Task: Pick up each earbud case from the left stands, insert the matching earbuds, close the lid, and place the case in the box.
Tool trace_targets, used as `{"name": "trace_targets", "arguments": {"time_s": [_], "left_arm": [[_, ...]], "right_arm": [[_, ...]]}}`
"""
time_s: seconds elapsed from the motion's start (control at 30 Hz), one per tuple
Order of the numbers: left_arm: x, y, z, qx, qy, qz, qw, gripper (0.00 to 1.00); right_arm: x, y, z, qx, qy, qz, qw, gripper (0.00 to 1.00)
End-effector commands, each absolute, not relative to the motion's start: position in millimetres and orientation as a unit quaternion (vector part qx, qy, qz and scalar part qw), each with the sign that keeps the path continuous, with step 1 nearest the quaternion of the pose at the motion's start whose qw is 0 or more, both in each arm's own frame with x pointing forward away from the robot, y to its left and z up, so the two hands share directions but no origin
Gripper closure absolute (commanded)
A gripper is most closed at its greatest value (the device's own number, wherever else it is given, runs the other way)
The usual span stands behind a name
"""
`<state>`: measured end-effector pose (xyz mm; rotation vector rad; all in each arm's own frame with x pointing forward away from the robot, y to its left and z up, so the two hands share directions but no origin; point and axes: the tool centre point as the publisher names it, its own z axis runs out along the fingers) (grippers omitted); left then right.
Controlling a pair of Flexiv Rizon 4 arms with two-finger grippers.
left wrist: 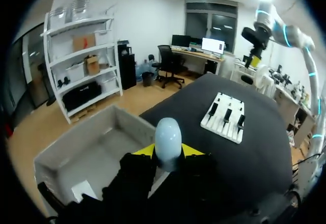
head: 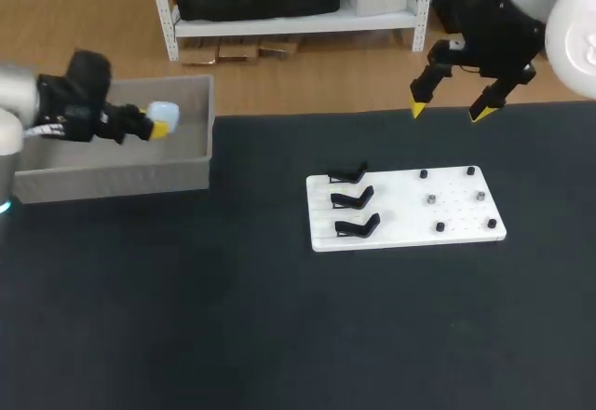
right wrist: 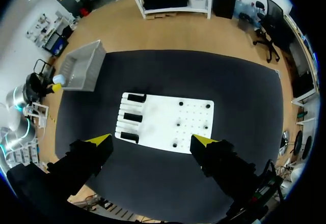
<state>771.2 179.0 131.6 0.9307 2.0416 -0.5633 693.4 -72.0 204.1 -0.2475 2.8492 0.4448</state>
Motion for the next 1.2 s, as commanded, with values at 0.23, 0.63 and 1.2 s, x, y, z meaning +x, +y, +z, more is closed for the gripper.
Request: {"name": "trace_targets", "arguments": {"time_s": [0.23, 0.63, 1.2], "left_arm": [[831, 222, 110, 0.359, 0.82, -0.249, 0.37, 1.0], [855, 226, 108, 0.389, 0.826, -0.234, 0.334, 0.0], [823, 193, 165, 0.435, 0.77, -0.239, 0.401, 0.0]], "right_arm": [[691, -73, 204, -0.084, 0.977, 0.152, 0.126, 0.0], [691, -73, 204, -0.084, 0.977, 0.152, 0.126, 0.0], [691, -73, 204, -0.084, 0.977, 0.152, 0.126, 0.0]]}}
